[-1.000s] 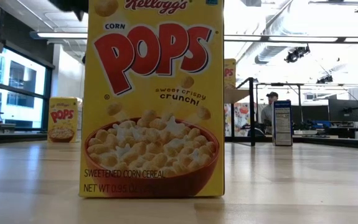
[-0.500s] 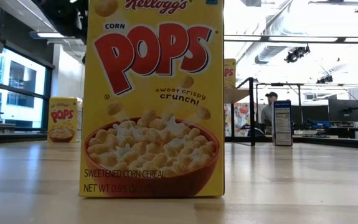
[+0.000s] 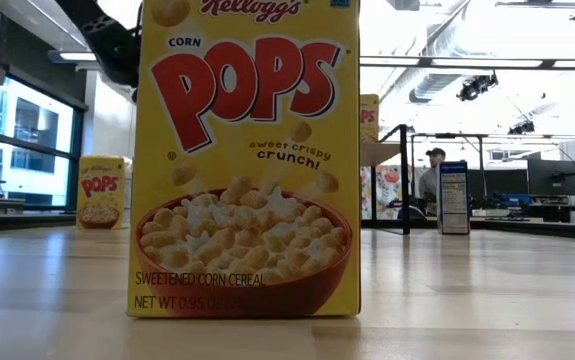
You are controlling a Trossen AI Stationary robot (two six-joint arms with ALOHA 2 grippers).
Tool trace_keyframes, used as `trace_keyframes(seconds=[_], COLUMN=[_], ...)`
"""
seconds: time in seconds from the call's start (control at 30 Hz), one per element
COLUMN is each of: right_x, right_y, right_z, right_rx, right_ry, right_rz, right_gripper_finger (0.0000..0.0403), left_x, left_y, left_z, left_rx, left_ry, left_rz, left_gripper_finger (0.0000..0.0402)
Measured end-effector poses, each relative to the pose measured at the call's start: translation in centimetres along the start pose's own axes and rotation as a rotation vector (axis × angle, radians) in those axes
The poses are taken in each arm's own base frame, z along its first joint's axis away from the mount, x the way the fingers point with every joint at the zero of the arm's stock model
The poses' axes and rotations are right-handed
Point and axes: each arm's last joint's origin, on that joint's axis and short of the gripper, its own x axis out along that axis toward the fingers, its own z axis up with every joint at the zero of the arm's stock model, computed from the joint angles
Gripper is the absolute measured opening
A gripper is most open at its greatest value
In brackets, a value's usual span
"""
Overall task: Stack cereal on shelf
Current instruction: Put the top right orange cereal box on the shelf
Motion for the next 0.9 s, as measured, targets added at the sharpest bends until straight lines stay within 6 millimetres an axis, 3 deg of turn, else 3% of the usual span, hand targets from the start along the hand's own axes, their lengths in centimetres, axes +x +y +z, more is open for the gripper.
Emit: trace_keyframes(seconds=[0.9], right_x=[0.03], right_y=[0.01], right_z=[-0.01], right_rx=[0.000], right_ry=[0.001], right_rz=[0.000], right_gripper_finger=[0.0282], left_x=[0.28], left_y=[0.32], left_z=[-0.32], left_rx=[0.006], left_ry=[0.003], left_rz=[0.012], left_gripper_finger=[0.0166])
